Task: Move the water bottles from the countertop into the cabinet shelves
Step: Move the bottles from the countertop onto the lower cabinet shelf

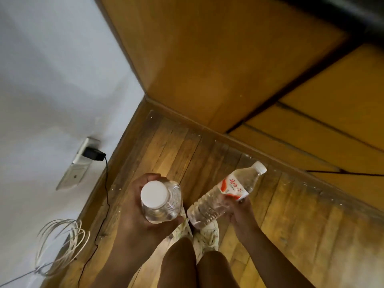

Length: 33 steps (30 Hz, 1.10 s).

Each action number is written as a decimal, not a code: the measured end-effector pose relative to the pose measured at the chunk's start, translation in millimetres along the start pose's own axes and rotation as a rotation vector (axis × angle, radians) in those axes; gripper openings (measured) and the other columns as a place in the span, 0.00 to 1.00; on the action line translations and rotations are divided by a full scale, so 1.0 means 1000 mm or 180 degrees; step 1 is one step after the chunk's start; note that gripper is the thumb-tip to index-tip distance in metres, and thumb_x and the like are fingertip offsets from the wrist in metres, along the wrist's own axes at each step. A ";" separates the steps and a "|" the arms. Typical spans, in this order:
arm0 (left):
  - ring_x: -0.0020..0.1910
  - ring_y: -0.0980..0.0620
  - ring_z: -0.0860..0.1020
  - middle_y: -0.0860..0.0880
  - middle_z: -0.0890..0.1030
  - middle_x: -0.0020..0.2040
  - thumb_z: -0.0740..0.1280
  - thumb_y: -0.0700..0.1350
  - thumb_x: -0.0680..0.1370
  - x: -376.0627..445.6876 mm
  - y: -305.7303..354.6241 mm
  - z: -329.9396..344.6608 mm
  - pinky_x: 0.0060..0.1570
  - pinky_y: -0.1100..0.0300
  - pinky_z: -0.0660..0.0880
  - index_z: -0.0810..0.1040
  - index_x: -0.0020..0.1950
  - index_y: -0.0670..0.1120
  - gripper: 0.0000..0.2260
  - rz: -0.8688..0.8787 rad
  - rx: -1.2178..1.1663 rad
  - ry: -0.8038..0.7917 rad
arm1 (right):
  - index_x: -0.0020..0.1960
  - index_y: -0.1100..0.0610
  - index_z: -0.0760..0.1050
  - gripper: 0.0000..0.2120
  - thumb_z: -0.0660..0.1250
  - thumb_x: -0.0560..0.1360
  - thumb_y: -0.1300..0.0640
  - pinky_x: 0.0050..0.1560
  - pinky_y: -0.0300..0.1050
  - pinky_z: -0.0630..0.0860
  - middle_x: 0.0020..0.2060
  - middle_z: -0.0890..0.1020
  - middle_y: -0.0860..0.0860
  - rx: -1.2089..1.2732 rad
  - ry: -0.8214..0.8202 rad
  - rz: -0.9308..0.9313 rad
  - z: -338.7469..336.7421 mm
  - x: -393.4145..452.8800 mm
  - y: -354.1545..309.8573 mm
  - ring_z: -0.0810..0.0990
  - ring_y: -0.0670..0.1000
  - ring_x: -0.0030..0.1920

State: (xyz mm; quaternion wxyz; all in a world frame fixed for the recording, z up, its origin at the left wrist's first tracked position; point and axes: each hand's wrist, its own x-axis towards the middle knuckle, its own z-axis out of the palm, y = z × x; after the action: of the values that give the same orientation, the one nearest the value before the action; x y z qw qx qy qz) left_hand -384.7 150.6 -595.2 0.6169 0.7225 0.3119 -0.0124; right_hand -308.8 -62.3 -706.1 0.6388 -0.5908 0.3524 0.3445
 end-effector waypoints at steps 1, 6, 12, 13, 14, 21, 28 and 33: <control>0.55 0.53 0.78 0.55 0.78 0.55 0.80 0.52 0.51 -0.010 0.022 -0.007 0.48 0.60 0.78 0.72 0.55 0.65 0.35 0.0039 -0.0006 -0.0018 | 0.59 0.54 0.71 0.23 0.72 0.67 0.66 0.41 0.47 0.79 0.52 0.80 0.56 -0.0131 -0.0110 -0.0116 0.002 -0.031 -0.017 0.80 0.57 0.53; 0.54 0.64 0.75 0.63 0.76 0.52 0.82 0.38 0.54 -0.046 0.127 -0.034 0.42 0.77 0.72 0.70 0.55 0.67 0.40 0.0557 0.0185 -0.0036 | 0.58 0.54 0.72 0.29 0.76 0.59 0.66 0.38 0.41 0.79 0.45 0.84 0.48 -0.0550 -0.0410 -0.0567 0.021 -0.164 -0.100 0.83 0.49 0.46; 0.54 0.69 0.73 0.69 0.75 0.52 0.81 0.40 0.57 -0.059 0.236 -0.048 0.44 0.80 0.70 0.67 0.57 0.64 0.37 0.1069 0.0080 -0.0060 | 0.56 0.48 0.71 0.28 0.74 0.63 0.69 0.39 0.37 0.79 0.47 0.83 0.44 -0.0542 -0.0441 -0.1252 0.027 -0.256 -0.177 0.82 0.43 0.48; 0.55 0.69 0.73 0.69 0.74 0.52 0.80 0.40 0.58 -0.058 0.251 -0.047 0.44 0.80 0.70 0.67 0.58 0.63 0.37 0.1151 0.0048 -0.0086 | 0.57 0.47 0.71 0.29 0.74 0.63 0.68 0.42 0.38 0.79 0.49 0.82 0.44 -0.0560 -0.0401 -0.1388 0.027 -0.266 -0.189 0.82 0.44 0.50; 0.55 0.68 0.73 0.69 0.74 0.52 0.80 0.40 0.59 -0.056 0.264 -0.045 0.44 0.80 0.70 0.67 0.59 0.61 0.36 0.1228 0.0016 -0.0120 | 0.57 0.47 0.70 0.29 0.75 0.62 0.67 0.44 0.39 0.79 0.50 0.82 0.45 -0.0554 -0.0376 -0.1516 0.027 -0.274 -0.202 0.81 0.45 0.51; 0.57 0.65 0.73 0.67 0.73 0.52 0.80 0.40 0.61 -0.017 0.334 -0.022 0.45 0.77 0.72 0.63 0.62 0.61 0.38 0.1646 -0.0081 -0.0343 | 0.58 0.45 0.69 0.30 0.76 0.59 0.56 0.47 0.36 0.79 0.51 0.81 0.42 -0.0734 -0.0410 -0.2425 0.022 -0.297 -0.295 0.79 0.42 0.54; 0.55 0.66 0.73 0.65 0.72 0.52 0.80 0.40 0.59 0.044 0.393 0.025 0.45 0.75 0.73 0.63 0.59 0.63 0.38 0.1802 -0.0037 -0.0351 | 0.58 0.46 0.68 0.29 0.74 0.63 0.64 0.58 0.46 0.77 0.54 0.78 0.45 -0.0768 -0.0498 -0.2925 0.011 -0.266 -0.390 0.79 0.44 0.55; 0.52 0.69 0.74 0.60 0.72 0.53 0.80 0.37 0.59 0.089 0.424 0.053 0.46 0.74 0.73 0.64 0.57 0.61 0.37 0.1785 -0.0041 -0.0370 | 0.64 0.56 0.67 0.33 0.74 0.63 0.67 0.63 0.54 0.73 0.59 0.77 0.52 -0.0681 -0.0642 -0.3060 0.008 -0.233 -0.448 0.77 0.49 0.60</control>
State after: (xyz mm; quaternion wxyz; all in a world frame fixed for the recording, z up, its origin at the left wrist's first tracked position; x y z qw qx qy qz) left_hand -95.6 122.6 -269.0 0.6177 0.7747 0.0640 0.1193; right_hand -44.6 -88.6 -276.4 0.6920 -0.7122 -0.0604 0.1009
